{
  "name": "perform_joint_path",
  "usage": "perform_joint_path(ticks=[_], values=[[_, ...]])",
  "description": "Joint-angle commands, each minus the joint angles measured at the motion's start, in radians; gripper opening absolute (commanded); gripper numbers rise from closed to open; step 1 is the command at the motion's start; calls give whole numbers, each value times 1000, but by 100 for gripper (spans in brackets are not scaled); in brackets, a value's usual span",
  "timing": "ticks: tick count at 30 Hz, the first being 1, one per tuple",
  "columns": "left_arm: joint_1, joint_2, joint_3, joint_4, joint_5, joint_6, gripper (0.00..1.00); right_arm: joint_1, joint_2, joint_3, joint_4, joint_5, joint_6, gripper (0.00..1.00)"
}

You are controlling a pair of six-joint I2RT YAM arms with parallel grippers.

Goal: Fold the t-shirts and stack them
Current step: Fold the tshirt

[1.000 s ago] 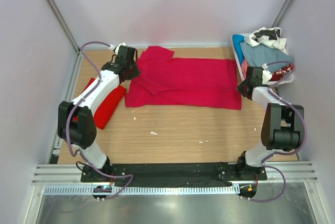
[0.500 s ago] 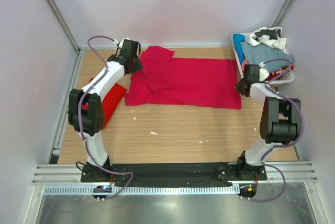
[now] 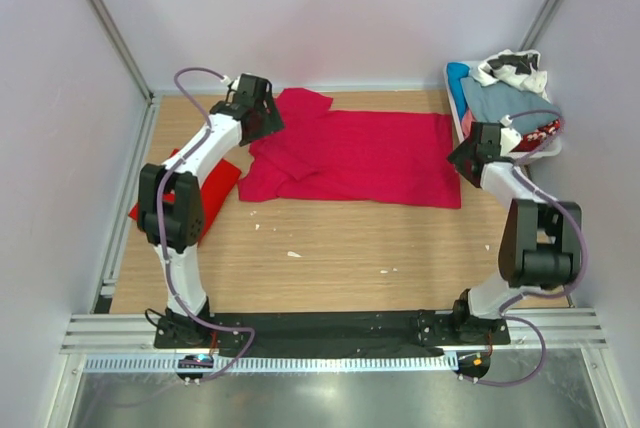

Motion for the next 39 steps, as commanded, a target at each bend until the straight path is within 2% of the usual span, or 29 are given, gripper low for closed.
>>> perform_joint_path(ticks=[1, 8, 15, 17, 22, 33, 36, 37, 39], values=[[6, -143, -37, -23, -26, -9, 79, -1, -179, -56, -11, 30, -25, 65], [-3, -338, -270, -40, 22, -78, 73, -3, -371, -254, -34, -5, -16, 57], [-19, -482, -538, -24, 65, -132, 63, -15, -426, -371, -11, -37, 21, 52], [-19, -505, -583, -4, 83, -141, 61, -32, -414, -404, 19, -63, 38, 50], [-19, -545, -681, 26, 102, -149, 49, -54, -299, -402, 95, -93, 69, 47], [-17, -624, -801, 95, 77, -152, 49, -55, -152, -345, 219, -69, 119, 42], [-17, -637, -818, 96, 60, -147, 49, -55, -123, -340, 224, -76, 132, 34], [-16, -638, -820, 95, 54, -147, 49, -55, -119, -340, 222, -82, 133, 27], [-14, -633, -823, 90, 51, -150, 49, -55, -125, -348, 224, -82, 133, 21]])
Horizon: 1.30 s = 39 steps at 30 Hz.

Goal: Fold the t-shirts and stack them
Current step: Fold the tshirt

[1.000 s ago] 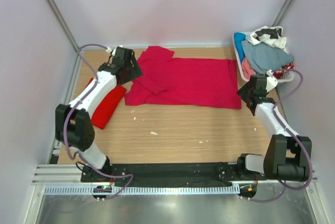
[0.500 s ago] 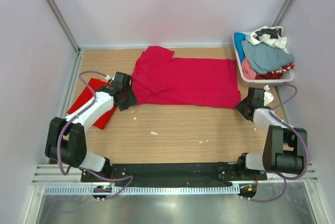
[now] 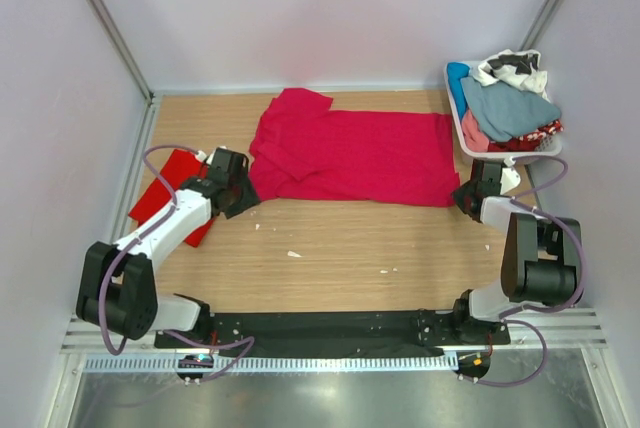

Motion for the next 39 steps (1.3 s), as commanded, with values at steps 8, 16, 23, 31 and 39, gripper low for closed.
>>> perform_joint_path(ticks=[8, 16, 23, 31, 39], values=[[18, 14, -62, 107, -41, -59, 44, -4, -46, 41, -93, 79, -28, 1], [18, 97, -91, 256, -125, -131, 47, -7, -95, 18, -114, 67, -48, 1], [18, 183, -89, 349, -191, -167, 48, -24, -108, 16, -118, 32, -57, 1], [18, 212, -103, 454, -188, -182, 50, -34, -99, 15, -107, 9, -58, 1], [20, 257, -80, 391, -292, -203, 36, -38, -100, 13, -104, -5, -57, 1]])
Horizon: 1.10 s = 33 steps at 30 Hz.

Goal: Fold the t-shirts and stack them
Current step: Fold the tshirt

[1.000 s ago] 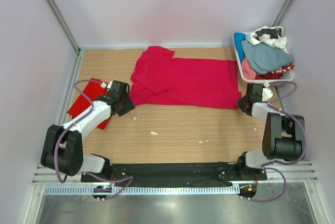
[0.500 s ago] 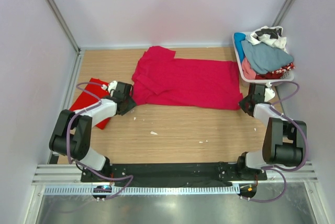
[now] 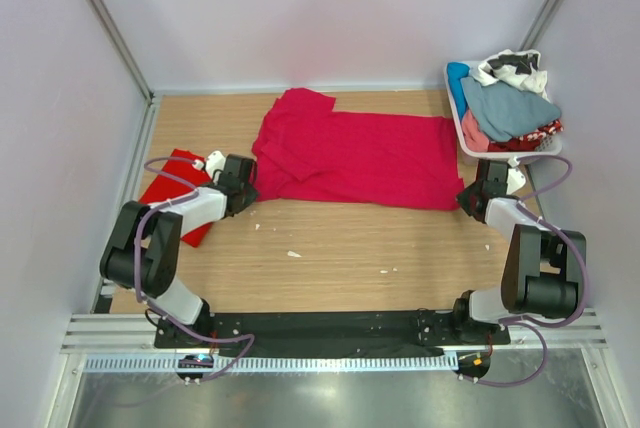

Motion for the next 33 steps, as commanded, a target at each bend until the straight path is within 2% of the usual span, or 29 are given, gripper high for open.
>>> perform_joint_path(ticks=[1, 3, 5, 6, 10, 14, 16, 21, 23, 25, 29, 33], values=[[4, 26, 14, 2, -103, -18, 35, -10, -27, 0, 21, -3, -9, 1], [7, 45, 26, -10, -129, -7, 29, -10, -33, 0, 15, -5, -10, 1], [13, 60, 55, -34, -141, 10, 2, -11, -39, 8, -12, -2, -22, 1], [17, 55, 72, -73, -149, 12, 0, -13, -41, 14, -29, 0, -27, 1], [16, -55, 58, -139, -186, 28, 0, -41, -41, 71, -189, 1, -59, 1], [17, -119, 109, -241, -161, 54, 0, -41, -128, 50, -189, -3, -49, 1], [16, -104, 187, -312, -140, 65, 0, -41, -133, 71, -190, -8, -41, 1], [16, -55, 420, -497, -130, 85, 0, -41, -19, 328, -305, -31, -36, 1], [17, -110, 431, -510, -123, 85, 0, -42, -46, 387, -352, -25, -29, 1], [16, -164, 385, -512, -117, 78, 0, -41, -97, 367, -362, 1, -18, 1], [16, -322, 223, -541, -107, 45, 0, -44, -202, 191, -427, 53, 8, 1], [14, -412, -18, -532, -32, -4, 0, -44, -278, 10, -424, -5, 65, 1]])
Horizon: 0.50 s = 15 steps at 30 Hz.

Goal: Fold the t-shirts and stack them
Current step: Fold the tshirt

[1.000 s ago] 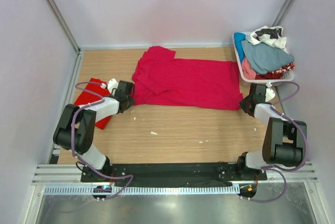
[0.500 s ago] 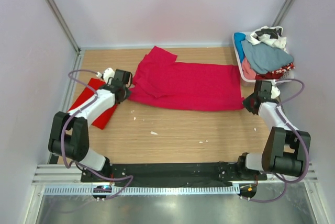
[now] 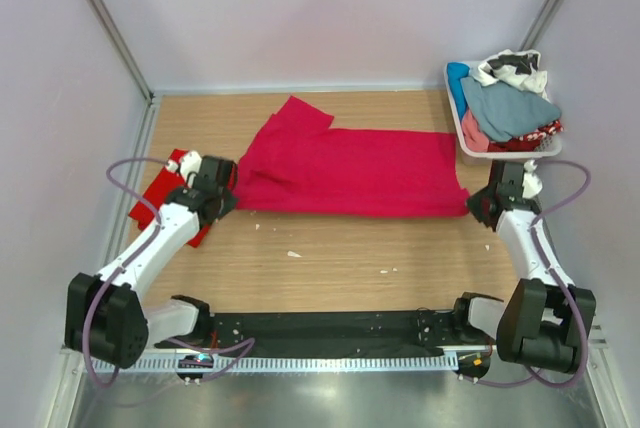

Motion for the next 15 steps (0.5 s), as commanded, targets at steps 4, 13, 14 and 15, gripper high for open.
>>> perform_joint_path(ticks=[4, 13, 14, 15], values=[[4, -154, -279, -36, 69, -74, 0, -7, -95, -190, -122, 64, 121, 1], [2, -493, -471, -138, 86, -160, 2, -7, -275, -240, -276, 173, 193, 9], [2, -508, -476, -160, 86, -163, 2, -7, -306, -256, -279, 173, 200, 9], [4, -519, -479, -173, 84, -175, 2, -7, -320, -263, -287, 173, 210, 10]])
